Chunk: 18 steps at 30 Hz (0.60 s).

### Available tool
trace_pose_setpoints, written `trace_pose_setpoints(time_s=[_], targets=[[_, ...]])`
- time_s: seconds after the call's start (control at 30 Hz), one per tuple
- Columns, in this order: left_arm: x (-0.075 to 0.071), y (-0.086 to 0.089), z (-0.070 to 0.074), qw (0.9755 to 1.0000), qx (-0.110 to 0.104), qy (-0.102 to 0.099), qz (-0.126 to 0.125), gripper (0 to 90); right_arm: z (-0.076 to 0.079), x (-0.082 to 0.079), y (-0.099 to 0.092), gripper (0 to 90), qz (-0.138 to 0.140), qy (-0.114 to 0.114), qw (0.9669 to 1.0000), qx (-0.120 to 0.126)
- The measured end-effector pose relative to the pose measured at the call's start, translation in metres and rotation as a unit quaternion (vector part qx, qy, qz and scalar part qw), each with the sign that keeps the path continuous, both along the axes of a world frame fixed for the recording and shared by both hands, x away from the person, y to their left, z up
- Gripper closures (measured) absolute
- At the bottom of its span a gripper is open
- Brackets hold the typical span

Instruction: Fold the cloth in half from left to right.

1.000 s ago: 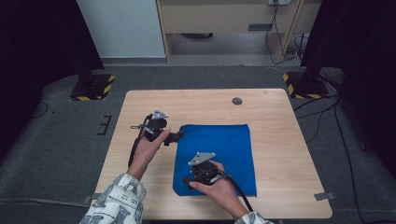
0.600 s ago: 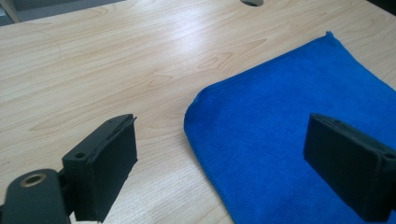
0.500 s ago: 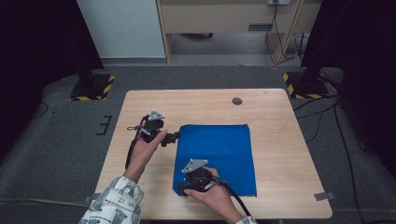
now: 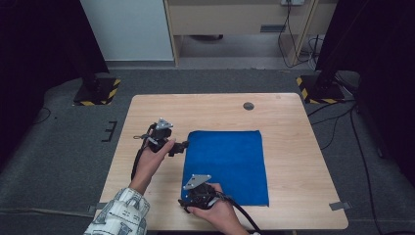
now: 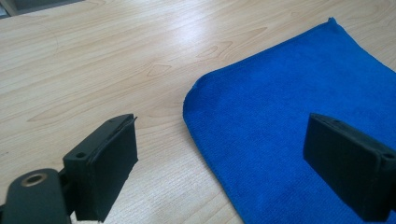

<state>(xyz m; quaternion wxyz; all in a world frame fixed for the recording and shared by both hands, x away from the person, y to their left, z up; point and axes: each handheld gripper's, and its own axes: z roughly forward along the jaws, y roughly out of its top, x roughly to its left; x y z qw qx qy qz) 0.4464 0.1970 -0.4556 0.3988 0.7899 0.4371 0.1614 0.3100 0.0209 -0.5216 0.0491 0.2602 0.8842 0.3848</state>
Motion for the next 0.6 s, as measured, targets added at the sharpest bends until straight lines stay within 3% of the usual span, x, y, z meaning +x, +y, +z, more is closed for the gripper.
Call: trace_pose_setpoints(time_s=[0.1,0.23,0.4,0.6], targets=[[0.0,-0.001,0.0,1.0,0.002,0.0,0.0,9.0,-0.004,-0.003,0.004,49.9,0.001,-0.013,0.9998,-0.013],[0.003,-0.001,-0.002,1.0,0.001,0.0,0.005,9.4,-0.005,-0.006,0.005,65.9,-0.011,-0.048,0.9983,-0.032],[0.009,-0.005,-0.006,1.0,0.006,0.006,0.005,10.2,-0.005,-0.006,0.001,82.1,-0.015,-0.038,0.9989,-0.023],[0.025,-0.008,-0.022,0.9996,0.018,0.021,0.003,14.6,-0.004,-0.006,-0.002,83.3,-0.007,-0.022,0.9996,-0.014]])
